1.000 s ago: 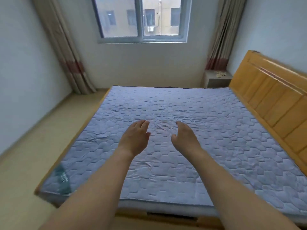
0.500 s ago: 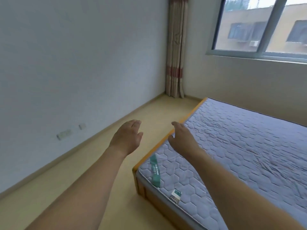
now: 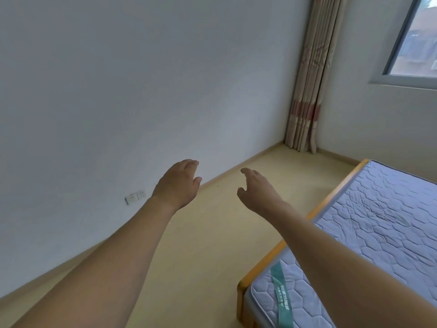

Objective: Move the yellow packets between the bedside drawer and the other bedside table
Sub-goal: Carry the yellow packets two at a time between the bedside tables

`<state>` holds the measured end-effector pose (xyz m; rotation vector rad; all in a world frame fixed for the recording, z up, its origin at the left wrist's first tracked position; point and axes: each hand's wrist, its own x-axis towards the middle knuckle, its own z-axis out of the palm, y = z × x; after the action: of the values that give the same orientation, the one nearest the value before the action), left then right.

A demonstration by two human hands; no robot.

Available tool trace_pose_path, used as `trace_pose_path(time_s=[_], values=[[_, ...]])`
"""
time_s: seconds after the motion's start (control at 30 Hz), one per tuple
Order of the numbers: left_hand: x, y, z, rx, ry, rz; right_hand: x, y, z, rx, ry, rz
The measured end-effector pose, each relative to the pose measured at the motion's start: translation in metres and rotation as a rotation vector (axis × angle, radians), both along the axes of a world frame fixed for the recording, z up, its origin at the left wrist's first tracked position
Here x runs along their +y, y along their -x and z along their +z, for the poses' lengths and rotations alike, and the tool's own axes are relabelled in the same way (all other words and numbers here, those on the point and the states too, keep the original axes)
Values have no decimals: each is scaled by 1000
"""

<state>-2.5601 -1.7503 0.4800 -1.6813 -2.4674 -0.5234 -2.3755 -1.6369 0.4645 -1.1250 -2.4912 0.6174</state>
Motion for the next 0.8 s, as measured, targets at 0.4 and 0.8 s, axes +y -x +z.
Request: trace_pose_path(time_s=[0.4, 0.8], values=[[207, 195, 66, 115, 21, -78, 207, 197, 46, 39, -42, -39], [454, 387, 88, 130, -21, -192, 423, 379, 63, 44, -119, -150]])
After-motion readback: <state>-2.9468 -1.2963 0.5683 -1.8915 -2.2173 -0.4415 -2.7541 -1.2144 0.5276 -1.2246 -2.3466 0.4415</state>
